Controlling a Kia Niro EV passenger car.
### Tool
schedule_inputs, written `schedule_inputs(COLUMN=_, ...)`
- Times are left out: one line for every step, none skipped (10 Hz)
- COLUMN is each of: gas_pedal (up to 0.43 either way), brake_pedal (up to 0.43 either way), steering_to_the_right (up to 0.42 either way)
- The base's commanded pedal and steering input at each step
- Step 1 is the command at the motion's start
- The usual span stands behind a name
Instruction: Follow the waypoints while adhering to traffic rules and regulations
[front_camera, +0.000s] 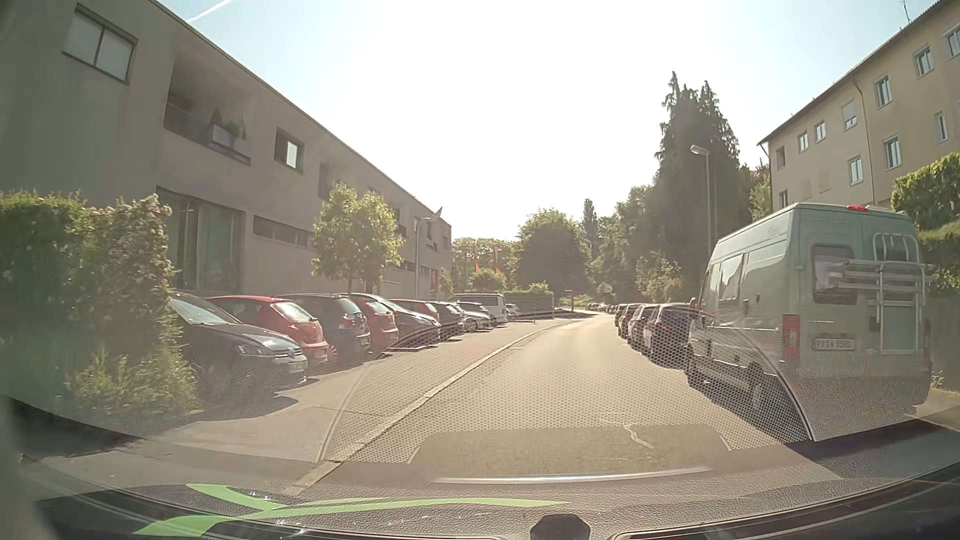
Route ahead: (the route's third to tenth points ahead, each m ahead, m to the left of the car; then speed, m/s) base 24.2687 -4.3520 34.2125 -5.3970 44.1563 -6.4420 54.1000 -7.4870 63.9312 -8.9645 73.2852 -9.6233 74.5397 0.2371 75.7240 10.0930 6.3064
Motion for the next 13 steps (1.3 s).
schedule_inputs(gas_pedal=0.047, brake_pedal=0.000, steering_to_the_right=0.031)
schedule_inputs(gas_pedal=0.047, brake_pedal=0.000, steering_to_the_right=0.031)
schedule_inputs(gas_pedal=0.047, brake_pedal=0.000, steering_to_the_right=0.031)
schedule_inputs(gas_pedal=0.047, brake_pedal=0.000, steering_to_the_right=0.031)
schedule_inputs(gas_pedal=0.047, brake_pedal=0.000, steering_to_the_right=0.031)
schedule_inputs(gas_pedal=0.047, brake_pedal=0.000, steering_to_the_right=0.031)
schedule_inputs(gas_pedal=0.047, brake_pedal=0.000, steering_to_the_right=0.031)
schedule_inputs(gas_pedal=0.047, brake_pedal=0.000, steering_to_the_right=0.031)
schedule_inputs(gas_pedal=0.047, brake_pedal=0.000, steering_to_the_right=0.029)
schedule_inputs(gas_pedal=0.047, brake_pedal=0.000, steering_to_the_right=0.026)
schedule_inputs(gas_pedal=0.047, brake_pedal=0.000, steering_to_the_right=0.024)
schedule_inputs(gas_pedal=0.039, brake_pedal=0.000, steering_to_the_right=0.024)
schedule_inputs(gas_pedal=0.039, brake_pedal=0.000, steering_to_the_right=0.024)
